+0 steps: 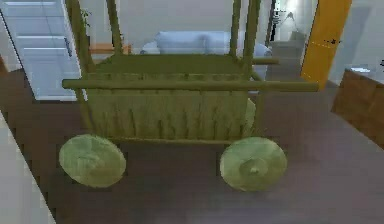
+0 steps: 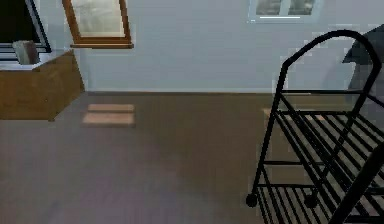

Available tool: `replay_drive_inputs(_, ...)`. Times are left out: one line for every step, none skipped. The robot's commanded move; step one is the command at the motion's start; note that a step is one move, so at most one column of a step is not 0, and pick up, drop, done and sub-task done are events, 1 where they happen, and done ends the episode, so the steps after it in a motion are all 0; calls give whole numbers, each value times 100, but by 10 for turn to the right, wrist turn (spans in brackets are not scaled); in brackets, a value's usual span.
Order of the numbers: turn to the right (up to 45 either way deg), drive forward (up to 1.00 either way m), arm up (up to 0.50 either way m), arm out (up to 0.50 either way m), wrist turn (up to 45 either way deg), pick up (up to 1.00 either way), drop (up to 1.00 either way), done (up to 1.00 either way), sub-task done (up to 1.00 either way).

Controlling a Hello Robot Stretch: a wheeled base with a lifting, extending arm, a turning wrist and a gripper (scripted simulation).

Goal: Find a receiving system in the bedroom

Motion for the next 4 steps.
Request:
replay_drive_inputs(450, 0, 0, 0, 0, 0, 0, 0, 0)
replay_drive_inputs(0, 25, 0, 0, 0, 0, 0, 0, 0)
replay_drive_inputs(210, 0, 0, 0, 0, 0, 0, 0, 0)
replay_drive_inputs(0, 95, 0, 0, 0, 0, 0, 0, 0)
